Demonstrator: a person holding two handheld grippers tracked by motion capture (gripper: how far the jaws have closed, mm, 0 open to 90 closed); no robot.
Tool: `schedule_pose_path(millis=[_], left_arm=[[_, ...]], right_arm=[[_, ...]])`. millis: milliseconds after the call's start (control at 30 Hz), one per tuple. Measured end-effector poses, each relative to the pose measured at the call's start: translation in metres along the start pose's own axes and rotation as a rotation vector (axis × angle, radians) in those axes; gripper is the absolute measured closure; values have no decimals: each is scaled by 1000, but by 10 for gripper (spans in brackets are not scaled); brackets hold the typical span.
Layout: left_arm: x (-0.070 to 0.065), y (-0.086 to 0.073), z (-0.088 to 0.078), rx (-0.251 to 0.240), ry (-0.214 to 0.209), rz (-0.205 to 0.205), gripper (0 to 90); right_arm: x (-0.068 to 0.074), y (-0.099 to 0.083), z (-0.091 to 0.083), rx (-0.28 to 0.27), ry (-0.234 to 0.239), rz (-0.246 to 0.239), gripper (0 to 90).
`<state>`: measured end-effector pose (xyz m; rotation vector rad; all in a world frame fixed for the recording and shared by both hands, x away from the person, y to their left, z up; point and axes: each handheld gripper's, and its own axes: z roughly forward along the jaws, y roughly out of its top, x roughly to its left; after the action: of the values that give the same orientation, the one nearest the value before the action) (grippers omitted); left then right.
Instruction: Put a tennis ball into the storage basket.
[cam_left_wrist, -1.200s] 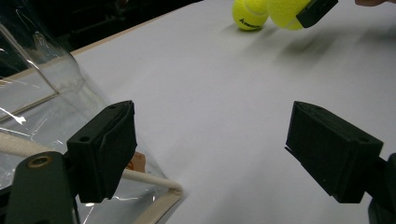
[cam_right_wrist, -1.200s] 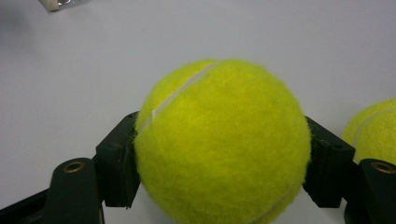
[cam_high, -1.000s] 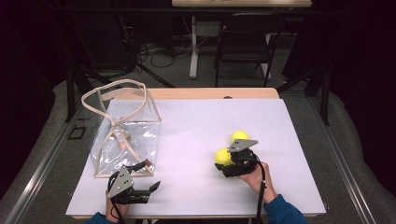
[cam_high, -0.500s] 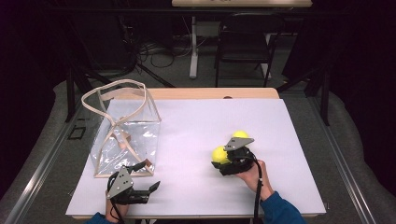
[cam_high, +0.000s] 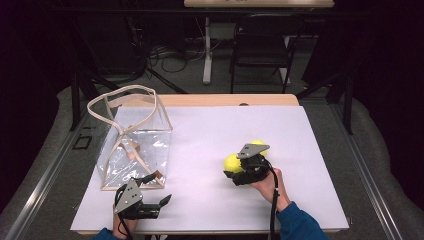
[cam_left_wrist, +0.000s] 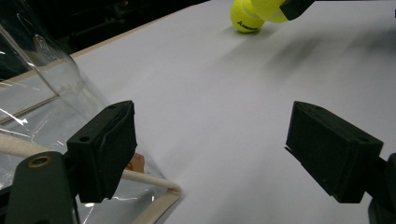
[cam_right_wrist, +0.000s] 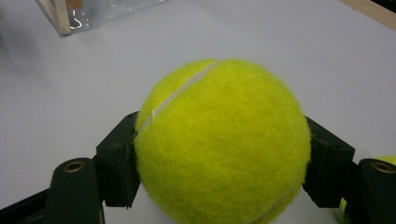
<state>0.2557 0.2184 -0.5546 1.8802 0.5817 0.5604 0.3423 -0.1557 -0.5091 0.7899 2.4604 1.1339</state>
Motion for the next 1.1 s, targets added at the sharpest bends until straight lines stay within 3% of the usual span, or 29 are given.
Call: schedule_pose_path(millis=[700,1100], left_arm=[[0,0,2,3,-5,-1,160],[0,0,2,7,-9,1,160]], right_arm=[[-2,13,0,-20,6,-6,267],[-4,35,1,-35,5,-45,267]])
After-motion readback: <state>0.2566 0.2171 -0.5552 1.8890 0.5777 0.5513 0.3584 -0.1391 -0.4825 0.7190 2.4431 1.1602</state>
